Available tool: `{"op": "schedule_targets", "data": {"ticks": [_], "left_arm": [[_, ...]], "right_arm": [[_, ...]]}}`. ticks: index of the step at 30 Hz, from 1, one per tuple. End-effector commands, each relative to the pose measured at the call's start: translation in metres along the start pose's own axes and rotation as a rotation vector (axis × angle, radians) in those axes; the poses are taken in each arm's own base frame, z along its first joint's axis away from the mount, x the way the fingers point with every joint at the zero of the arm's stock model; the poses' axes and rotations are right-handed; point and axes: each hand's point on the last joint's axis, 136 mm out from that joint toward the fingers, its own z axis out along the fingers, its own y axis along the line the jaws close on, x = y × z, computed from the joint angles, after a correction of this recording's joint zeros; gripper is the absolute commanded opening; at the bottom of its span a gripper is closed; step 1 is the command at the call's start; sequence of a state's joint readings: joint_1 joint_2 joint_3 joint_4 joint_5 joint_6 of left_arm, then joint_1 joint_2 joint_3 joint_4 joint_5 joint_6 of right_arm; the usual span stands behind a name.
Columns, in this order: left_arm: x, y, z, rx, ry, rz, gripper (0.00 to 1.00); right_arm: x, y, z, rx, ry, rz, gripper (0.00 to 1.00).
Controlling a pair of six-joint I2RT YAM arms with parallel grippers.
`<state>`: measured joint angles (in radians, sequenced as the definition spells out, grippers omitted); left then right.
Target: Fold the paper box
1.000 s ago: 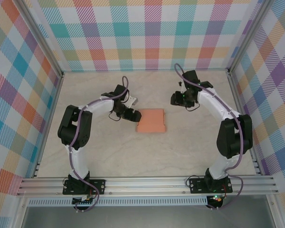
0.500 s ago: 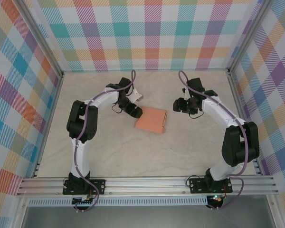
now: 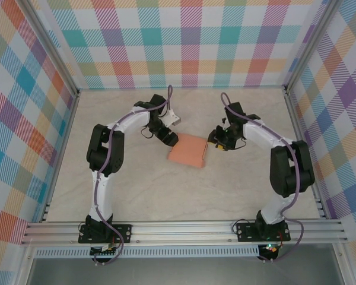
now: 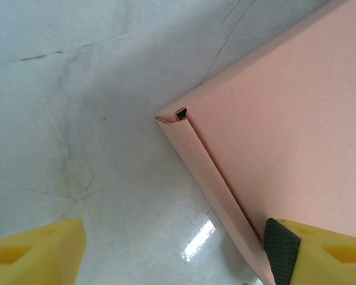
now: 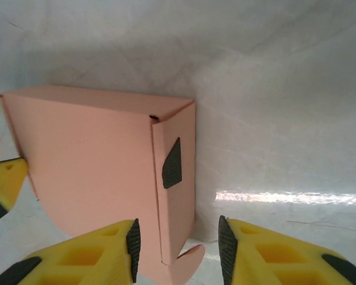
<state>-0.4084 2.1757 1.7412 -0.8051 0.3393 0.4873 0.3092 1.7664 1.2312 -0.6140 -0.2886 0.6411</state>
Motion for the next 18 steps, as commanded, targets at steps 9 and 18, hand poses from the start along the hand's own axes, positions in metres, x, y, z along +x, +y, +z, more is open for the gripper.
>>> {"op": "schedule_targets", "data": {"ticks": [9,18], "left_arm": [[0.009,-0.010,0.008,0.035,-0.002,-0.075,0.80],[0.011,-0.005,0.009,0.012,0.016,-0.076,0.80]], "right_arm": [[-0.005,-0.002,0.018,0.040,0.070,0.082,0.34],[-0.014,-0.020,0.016,0.158,0.033,0.039,0.24]]}}
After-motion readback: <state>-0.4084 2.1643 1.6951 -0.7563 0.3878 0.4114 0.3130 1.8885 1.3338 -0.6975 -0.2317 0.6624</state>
